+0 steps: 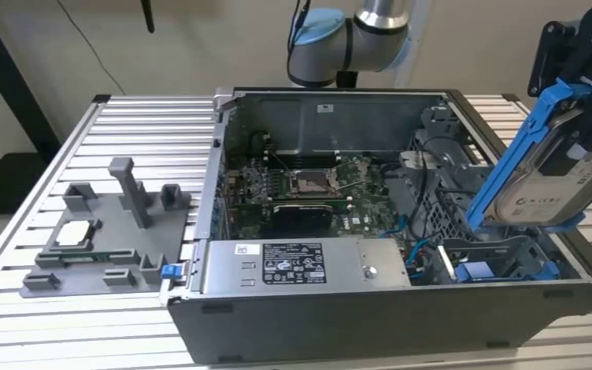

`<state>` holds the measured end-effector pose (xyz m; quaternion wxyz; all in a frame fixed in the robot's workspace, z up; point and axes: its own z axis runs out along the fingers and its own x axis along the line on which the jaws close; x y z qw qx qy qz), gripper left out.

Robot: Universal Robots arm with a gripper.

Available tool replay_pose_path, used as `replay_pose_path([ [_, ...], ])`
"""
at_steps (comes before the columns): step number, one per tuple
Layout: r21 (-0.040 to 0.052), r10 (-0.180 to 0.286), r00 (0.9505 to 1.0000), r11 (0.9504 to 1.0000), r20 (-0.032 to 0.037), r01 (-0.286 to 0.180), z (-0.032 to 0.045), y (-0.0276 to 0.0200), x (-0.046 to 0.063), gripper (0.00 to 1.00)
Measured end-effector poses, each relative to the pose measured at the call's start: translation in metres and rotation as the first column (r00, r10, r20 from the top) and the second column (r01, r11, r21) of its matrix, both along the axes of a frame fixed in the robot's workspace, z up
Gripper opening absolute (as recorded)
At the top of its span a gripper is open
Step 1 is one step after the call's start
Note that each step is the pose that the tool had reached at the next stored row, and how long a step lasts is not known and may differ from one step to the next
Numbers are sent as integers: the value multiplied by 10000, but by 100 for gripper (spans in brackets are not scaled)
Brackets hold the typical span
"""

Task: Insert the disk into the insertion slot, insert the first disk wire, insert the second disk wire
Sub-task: 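Insert the disk into the insertion slot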

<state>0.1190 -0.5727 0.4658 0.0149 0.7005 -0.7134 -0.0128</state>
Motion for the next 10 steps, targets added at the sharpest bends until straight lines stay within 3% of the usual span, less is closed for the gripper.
replay_pose_path([
  [10,30,0,10000,10000,1,0,-218,-13,0,0],
])
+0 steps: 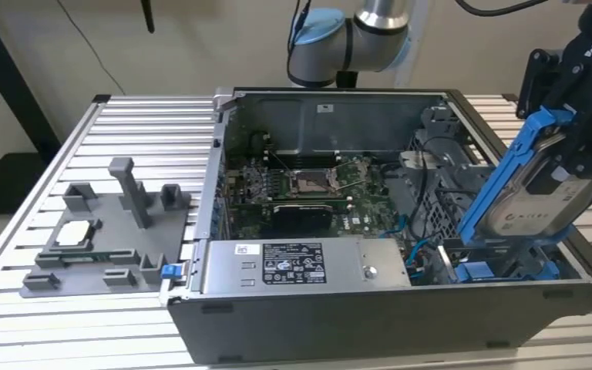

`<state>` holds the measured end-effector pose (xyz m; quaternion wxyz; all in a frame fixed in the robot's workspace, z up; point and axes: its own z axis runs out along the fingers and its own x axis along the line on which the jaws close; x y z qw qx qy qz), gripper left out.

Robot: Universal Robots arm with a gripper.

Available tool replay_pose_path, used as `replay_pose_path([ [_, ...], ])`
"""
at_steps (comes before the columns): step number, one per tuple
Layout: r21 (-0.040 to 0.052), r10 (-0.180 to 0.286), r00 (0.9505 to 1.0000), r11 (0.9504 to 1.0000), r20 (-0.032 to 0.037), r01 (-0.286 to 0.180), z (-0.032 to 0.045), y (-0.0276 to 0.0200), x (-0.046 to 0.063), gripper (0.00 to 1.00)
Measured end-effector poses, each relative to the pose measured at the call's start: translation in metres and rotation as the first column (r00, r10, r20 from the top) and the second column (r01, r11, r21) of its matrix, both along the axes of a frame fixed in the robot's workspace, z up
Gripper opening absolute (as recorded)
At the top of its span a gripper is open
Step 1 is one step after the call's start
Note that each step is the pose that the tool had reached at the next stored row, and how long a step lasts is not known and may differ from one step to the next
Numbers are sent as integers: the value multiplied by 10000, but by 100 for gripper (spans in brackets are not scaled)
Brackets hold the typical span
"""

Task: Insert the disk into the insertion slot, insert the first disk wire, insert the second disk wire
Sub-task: 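Insert the disk into the insertion slot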

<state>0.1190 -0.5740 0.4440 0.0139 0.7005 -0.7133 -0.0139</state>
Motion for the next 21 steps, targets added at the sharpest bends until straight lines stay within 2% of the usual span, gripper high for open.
replay_pose_path([
  [13,42,0,10000,10000,4,0,-221,-7,0,0],
  [21,58,0,10000,10000,4,0,-323,-7,-3,0],
])
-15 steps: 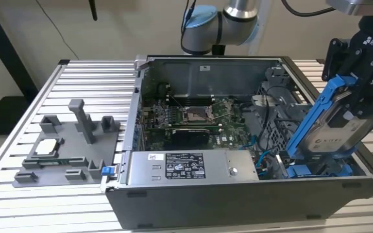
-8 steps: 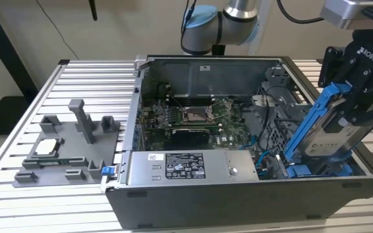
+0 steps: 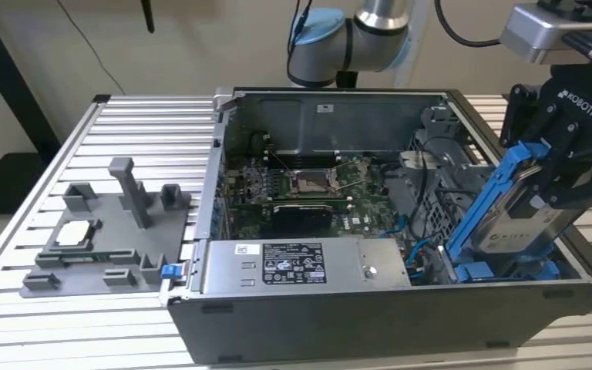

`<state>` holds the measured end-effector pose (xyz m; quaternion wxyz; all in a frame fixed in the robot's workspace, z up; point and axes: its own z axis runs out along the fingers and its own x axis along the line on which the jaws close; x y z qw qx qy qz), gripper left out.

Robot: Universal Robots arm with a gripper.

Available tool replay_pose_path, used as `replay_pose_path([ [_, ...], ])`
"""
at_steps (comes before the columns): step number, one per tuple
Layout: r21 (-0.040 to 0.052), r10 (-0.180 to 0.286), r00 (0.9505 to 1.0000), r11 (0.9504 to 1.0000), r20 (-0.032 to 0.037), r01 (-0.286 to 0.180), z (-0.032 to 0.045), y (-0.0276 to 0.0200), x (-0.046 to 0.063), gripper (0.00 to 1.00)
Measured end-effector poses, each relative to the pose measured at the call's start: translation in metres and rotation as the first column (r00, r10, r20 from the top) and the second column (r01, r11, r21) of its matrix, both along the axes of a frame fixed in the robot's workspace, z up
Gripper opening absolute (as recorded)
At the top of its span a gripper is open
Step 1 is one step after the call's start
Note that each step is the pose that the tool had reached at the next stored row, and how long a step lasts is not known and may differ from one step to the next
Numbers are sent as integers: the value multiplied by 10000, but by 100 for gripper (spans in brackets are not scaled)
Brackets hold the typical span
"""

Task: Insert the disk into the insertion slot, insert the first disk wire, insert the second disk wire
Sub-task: 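Insert the disk into the insertion slot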

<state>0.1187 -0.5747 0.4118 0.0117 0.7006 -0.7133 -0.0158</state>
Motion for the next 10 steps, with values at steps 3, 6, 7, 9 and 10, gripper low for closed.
replay_pose_path([
  [3,13,0,10000,10000,0,0,-32,5,0,0],
  [6,26,0,10000,10000,1,0,-75,7,0,0],
  [7,28,0,10000,10000,1,0,-93,8,-1,0],
  [9,36,0,10000,10000,1,0,-129,10,-3,0],
  [10,38,0,10000,10000,3,0,-148,11,-4,0],
])
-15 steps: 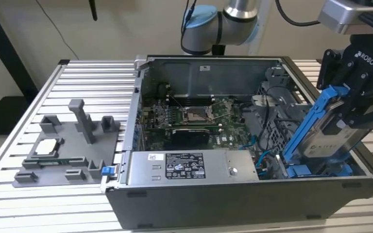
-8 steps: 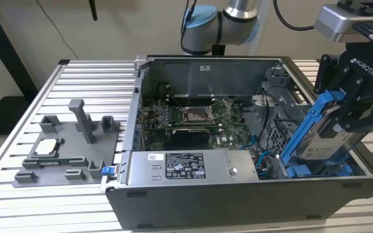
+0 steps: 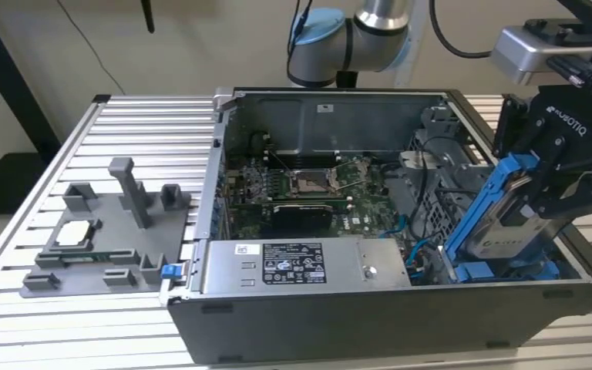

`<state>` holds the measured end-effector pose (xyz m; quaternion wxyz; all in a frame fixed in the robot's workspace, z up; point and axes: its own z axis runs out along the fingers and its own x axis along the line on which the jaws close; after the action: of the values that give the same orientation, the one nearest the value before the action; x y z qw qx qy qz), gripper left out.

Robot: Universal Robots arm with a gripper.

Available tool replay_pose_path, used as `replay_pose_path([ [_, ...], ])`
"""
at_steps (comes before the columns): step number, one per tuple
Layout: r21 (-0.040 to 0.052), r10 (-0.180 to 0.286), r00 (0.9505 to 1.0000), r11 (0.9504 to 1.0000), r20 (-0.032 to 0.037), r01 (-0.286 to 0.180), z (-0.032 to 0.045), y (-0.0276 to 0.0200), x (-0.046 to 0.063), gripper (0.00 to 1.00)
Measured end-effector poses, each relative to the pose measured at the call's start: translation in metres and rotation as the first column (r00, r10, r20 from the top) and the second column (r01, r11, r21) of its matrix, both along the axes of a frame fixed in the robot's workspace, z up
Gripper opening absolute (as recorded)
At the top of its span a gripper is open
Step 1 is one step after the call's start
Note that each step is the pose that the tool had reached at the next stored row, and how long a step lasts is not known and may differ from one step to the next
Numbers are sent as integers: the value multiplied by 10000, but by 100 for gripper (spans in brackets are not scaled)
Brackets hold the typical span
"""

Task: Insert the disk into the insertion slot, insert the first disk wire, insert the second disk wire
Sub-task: 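Insert the disk into the insertion slot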

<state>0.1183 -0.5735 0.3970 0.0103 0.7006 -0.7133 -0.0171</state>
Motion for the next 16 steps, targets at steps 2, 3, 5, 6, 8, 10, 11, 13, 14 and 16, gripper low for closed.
replay_pose_path([
  [2,5,1,10000,10000,3,-1,-36,1,-1,0],
  [3,7,0,10000,10000,4,0,-53,1,-1,0],
  [5,9,0,10000,10000,7,0,-90,1,-2,0],
  [6,12,0,10000,10000,13,0,-109,1,-2,0],
  [8,16,0,10000,10000,20,0,-145,1,-2,0],
  [10,17,0,10000,10000,24,0,-181,1,-2,0],
  [11,17,0,10000,10000,25,0,-200,1,-2,0],
  [13,17,0,10000,10000,25,0,-237,2,-2,0],
  [14,17,1,10000,10000,25,-1,-254,3,-2,0],
  [16,17,0,10000,10000,25,0,-285,5,-2,0],
])
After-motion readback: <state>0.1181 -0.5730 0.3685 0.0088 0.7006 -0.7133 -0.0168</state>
